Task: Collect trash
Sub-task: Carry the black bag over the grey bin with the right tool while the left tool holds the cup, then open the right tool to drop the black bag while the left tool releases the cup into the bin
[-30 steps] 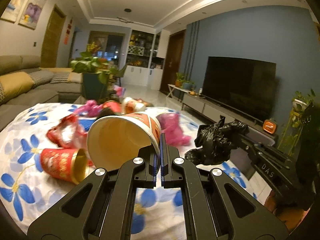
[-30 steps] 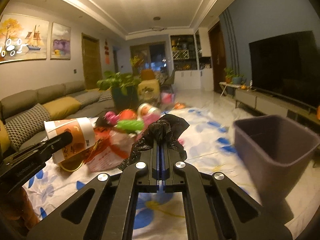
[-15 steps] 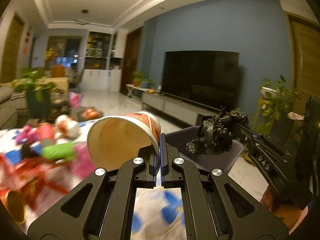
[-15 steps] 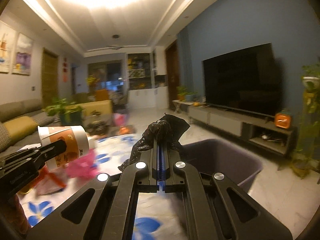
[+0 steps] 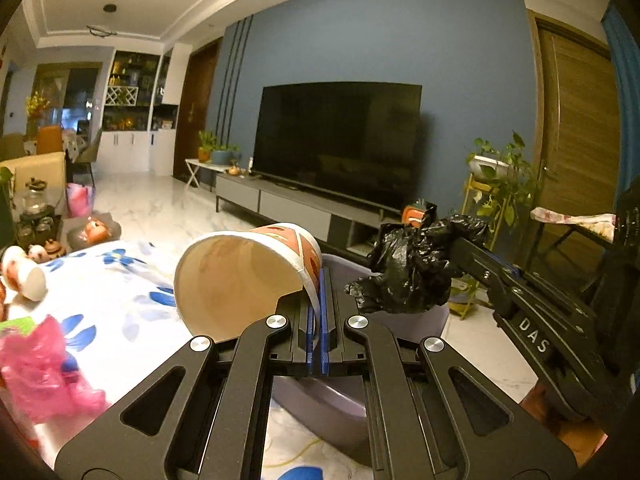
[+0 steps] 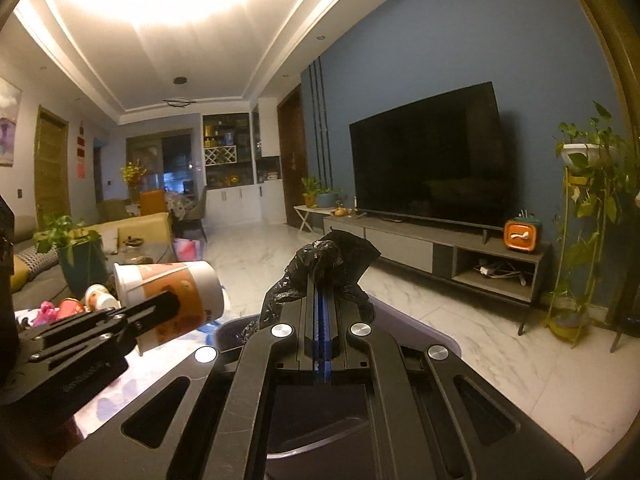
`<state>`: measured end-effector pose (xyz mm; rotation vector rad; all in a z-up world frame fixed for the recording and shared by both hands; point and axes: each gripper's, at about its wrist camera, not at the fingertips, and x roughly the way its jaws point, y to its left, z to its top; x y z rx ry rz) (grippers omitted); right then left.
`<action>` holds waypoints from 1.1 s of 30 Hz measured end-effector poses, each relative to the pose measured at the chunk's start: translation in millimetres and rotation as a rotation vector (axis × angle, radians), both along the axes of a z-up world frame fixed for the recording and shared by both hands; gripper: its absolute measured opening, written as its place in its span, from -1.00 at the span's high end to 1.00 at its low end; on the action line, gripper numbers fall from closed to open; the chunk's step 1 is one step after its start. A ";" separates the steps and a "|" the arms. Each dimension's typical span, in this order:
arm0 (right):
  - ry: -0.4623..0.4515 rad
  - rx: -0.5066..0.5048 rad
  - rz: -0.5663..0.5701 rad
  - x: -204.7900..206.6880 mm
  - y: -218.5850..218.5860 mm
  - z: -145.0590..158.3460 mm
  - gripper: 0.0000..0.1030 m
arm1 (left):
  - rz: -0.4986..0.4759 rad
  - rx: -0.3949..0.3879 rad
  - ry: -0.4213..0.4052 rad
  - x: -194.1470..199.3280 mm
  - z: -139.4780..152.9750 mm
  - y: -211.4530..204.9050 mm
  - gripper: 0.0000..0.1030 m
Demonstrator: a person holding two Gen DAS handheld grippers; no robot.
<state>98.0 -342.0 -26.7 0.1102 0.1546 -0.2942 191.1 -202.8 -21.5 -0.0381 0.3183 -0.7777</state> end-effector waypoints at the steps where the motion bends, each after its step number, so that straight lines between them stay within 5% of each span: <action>1: 0.002 0.001 -0.003 -0.4 3.5 -0.4 0.96 | -0.011 0.000 0.004 2.4 -2.3 -3.9 0.97; 24: 0.063 0.048 0.008 30.7 -9.9 -17.0 0.95 | -0.041 0.018 0.035 17.1 -15.3 -35.9 0.96; 26: 0.063 0.056 0.017 31.6 -10.6 -17.8 0.71 | -0.044 0.020 0.038 18.5 -16.2 -37.6 0.96; 28: 0.043 0.055 0.003 28.8 -11.8 -17.6 0.13 | -0.048 0.023 0.043 20.3 -18.0 -38.6 0.96; 33: 0.019 0.069 -0.022 21.9 -14.9 -15.6 0.02 | -0.054 0.035 0.070 26.3 -24.0 -42.2 0.96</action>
